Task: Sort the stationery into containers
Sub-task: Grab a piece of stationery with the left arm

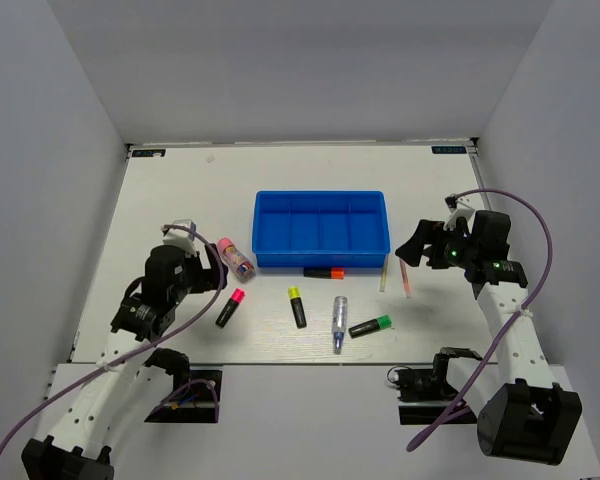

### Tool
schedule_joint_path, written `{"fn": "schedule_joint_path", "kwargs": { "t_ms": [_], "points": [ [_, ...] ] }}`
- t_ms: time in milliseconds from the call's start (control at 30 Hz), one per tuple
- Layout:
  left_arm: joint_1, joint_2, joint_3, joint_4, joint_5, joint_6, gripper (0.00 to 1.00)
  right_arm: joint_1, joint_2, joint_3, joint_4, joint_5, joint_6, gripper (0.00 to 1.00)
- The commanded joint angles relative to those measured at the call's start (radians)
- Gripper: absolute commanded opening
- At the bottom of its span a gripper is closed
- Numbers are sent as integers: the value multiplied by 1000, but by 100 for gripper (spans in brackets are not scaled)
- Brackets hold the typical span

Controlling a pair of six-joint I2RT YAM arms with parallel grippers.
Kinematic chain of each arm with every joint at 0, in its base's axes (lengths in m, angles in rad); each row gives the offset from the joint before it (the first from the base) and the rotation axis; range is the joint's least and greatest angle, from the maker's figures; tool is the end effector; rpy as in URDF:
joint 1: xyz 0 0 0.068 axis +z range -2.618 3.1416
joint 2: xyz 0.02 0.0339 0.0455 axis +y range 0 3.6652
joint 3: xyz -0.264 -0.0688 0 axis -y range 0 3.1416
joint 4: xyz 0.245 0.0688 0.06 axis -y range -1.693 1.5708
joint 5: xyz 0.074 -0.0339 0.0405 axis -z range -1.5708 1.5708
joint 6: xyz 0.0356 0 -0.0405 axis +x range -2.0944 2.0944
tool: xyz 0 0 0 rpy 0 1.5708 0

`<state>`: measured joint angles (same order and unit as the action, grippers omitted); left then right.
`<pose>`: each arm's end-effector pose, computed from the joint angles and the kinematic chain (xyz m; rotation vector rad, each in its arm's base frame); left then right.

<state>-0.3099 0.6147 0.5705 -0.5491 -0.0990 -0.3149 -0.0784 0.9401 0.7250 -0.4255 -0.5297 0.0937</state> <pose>0.1367 -0.0401 0.2537 -0.0626 2.1708 -0.2525 0.2012 0.0022 0.2704 -0.1068 2.1684 0.5917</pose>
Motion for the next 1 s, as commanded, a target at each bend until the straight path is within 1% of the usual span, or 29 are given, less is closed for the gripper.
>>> {"fn": "schedule_joint_path", "kwargs": {
  "t_ms": [0,167,267,300,333,367,400,433,467,500,533,567,600,633,667,700,733,867,967],
  "points": [
    [-5,31,34,3,62,-1,100,2,-4,2,33,10,-18,90],
    [-6,86,81,-21,79,-12,100,2,-6,-6,25,-64,-87,90],
    [-6,123,107,-48,78,-39,100,3,-8,-16,-13,-118,-189,90],
    [-5,126,112,-52,73,-46,97,3,-6,-16,-21,-125,-210,90],
    [-6,134,118,-72,67,-65,96,3,-6,-15,-27,-165,-248,81],
    [-5,138,138,-80,67,-70,93,5,0,-12,-38,-182,-255,60],
    [-5,154,141,-90,62,-79,85,6,-1,-13,-39,-199,-261,38],
    [-5,160,152,-106,52,-90,75,6,-3,-13,-38,-204,-258,10],
    [-6,171,173,-110,45,-101,64,6,-3,-16,-36,-213,-256,12],
    [-5,183,180,-136,30,-110,46,6,-6,-13,-36,-217,-256,45],
    [-5,194,186,-143,28,-113,46,8,-6,-13,-39,-223,-264,75],
    [-6,197,192,-152,27,-115,46,8,-6,-12,-45,-228,-265,90],
    [-5,197,199,-155,27,-112,51,6,-7,-12,-44,-228,-265,90],
    [-6,203,206,-164,28,-112,71,8,-7,-15,-42,-234,-264,90],
    [-5,206,210,-172,25,-104,84,6,-9,-21,-38,-240,-268,90],
    [-6,203,209,-170,22,-105,94,6,-9,-19,-35,-234,-269,90],
    [-5,203,207,-170,24,-101,99,6,-12,-21,-33,-228,-265,90],
    [-5,198,221,-186,12,-85,99,8,-6,-29,-19,-217,-250,90],
    [-6,166,218,-199,10,-87,99,6,0,-24,-24,-225,-247,90]
  ]
}}
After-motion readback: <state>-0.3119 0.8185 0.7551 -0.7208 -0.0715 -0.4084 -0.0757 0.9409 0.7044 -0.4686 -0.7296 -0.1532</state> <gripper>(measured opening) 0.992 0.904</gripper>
